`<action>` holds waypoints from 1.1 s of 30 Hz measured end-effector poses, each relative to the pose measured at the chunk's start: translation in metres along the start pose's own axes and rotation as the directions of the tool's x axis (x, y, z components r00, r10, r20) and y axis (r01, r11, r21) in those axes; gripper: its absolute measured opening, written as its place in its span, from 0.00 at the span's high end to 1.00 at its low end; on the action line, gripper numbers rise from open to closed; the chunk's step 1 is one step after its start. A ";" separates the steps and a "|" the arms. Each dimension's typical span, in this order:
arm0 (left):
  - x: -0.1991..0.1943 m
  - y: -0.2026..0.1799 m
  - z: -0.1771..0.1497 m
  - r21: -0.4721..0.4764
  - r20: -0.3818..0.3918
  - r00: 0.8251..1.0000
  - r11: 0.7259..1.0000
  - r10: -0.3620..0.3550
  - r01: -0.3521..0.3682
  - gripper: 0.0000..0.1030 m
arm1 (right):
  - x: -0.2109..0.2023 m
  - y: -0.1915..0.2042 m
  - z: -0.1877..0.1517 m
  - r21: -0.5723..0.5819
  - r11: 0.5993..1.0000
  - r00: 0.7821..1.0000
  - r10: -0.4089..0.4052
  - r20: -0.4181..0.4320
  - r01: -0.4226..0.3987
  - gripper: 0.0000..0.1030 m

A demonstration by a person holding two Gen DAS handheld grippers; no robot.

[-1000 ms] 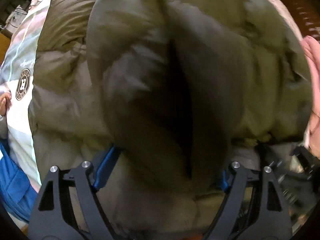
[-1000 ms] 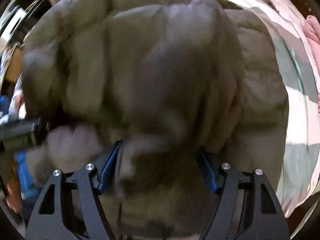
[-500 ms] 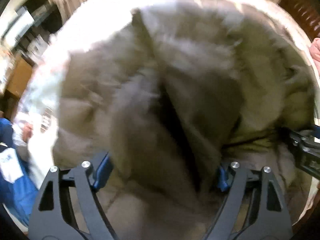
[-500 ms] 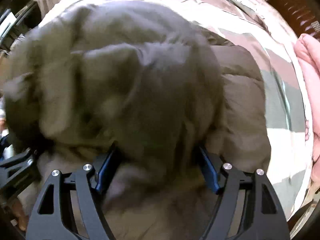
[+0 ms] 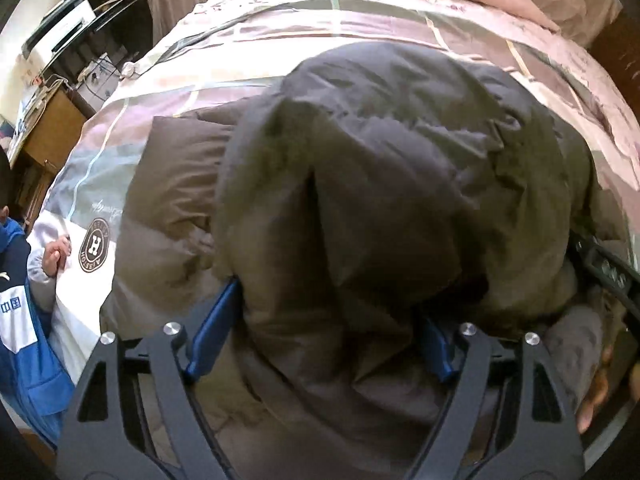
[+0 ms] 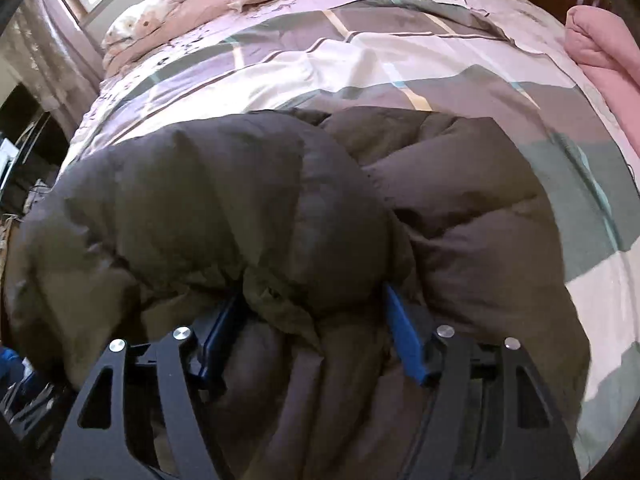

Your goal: Fold large clothes

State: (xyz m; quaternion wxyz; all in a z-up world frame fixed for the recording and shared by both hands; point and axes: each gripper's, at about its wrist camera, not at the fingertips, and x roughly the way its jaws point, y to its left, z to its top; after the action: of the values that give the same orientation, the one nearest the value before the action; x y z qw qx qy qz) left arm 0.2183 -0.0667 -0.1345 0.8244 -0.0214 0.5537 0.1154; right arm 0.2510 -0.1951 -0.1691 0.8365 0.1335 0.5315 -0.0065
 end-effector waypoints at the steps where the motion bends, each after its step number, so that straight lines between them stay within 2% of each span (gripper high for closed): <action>1: 0.002 0.002 -0.001 0.019 0.010 1.000 1.000 0.019 -0.019 0.20 | 0.000 0.000 -0.001 0.008 1.000 1.000 0.003 -0.004 -0.003 0.30; 3: -0.003 -0.001 0.001 0.039 0.019 0.999 0.998 0.038 -0.038 0.20 | -0.004 -0.002 0.005 0.016 1.000 1.000 0.007 -0.013 -0.006 0.30; 6: -0.026 0.000 0.000 0.024 0.012 1.000 0.999 -0.024 0.024 0.20 | -0.038 -0.005 0.002 0.010 0.999 0.999 0.051 0.005 -0.051 0.30; 8: -0.047 0.007 -0.007 0.026 0.051 0.997 0.998 -0.055 0.053 0.20 | -0.063 -0.001 -0.005 -0.022 0.996 0.996 0.086 0.009 -0.086 0.30; 10: -0.064 0.010 -0.018 0.048 0.081 0.996 0.998 -0.032 0.029 0.16 | -0.082 0.005 -0.016 -0.060 0.995 0.997 0.083 -0.008 -0.083 0.30; 12: -0.067 0.009 -0.028 0.062 0.062 0.998 0.998 -0.028 0.024 0.15 | -0.089 0.006 -0.030 -0.068 0.995 0.995 0.075 -0.063 -0.079 0.30; 13: -0.064 0.006 -0.035 0.076 0.024 0.998 0.996 -0.052 0.050 0.15 | -0.088 0.006 -0.040 -0.057 0.994 0.991 0.084 -0.106 -0.090 0.30; 15: -0.062 -0.002 -0.042 0.097 0.003 0.998 0.993 -0.062 0.061 0.15 | -0.083 0.005 -0.054 -0.042 0.995 0.983 0.086 -0.163 -0.094 0.30; 18: -0.056 -0.013 -0.050 0.150 0.011 1.000 0.989 0.003 -0.005 0.15 | -0.076 0.009 -0.076 -0.036 0.995 0.972 0.079 -0.219 -0.089 0.30; 22: -0.035 -0.024 -0.051 0.179 -0.002 0.998 0.982 0.064 -0.063 0.11 | -0.048 0.032 -0.082 -0.163 0.986 0.977 -0.008 -0.214 -0.027 0.30; 23: -0.028 -0.026 -0.050 0.182 -0.007 0.997 0.980 0.080 -0.077 0.11 | -0.040 0.033 -0.081 -0.168 0.986 0.977 -0.018 -0.211 -0.018 0.27; 27: -0.008 -0.029 -0.043 0.143 0.004 0.994 0.984 0.110 -0.110 0.07 | -0.003 0.024 -0.065 -0.072 0.997 0.977 0.022 -0.213 -0.038 0.15; 30: -0.004 -0.033 -0.037 0.154 0.018 0.992 0.980 0.124 -0.125 0.07 | 0.001 0.024 -0.061 -0.054 0.998 0.980 0.022 -0.198 -0.033 0.14; 33: -0.009 -0.024 -0.034 0.123 -0.015 0.996 0.989 0.089 -0.087 0.07 | -0.011 0.024 -0.063 -0.041 0.999 0.978 -0.001 -0.210 -0.008 0.14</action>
State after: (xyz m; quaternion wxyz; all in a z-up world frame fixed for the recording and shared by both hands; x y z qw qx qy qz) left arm 0.1891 -0.0967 -0.1420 0.8126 0.0524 0.5685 0.1174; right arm 0.1939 -0.1586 -0.1791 0.7783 0.1168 0.6166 0.0205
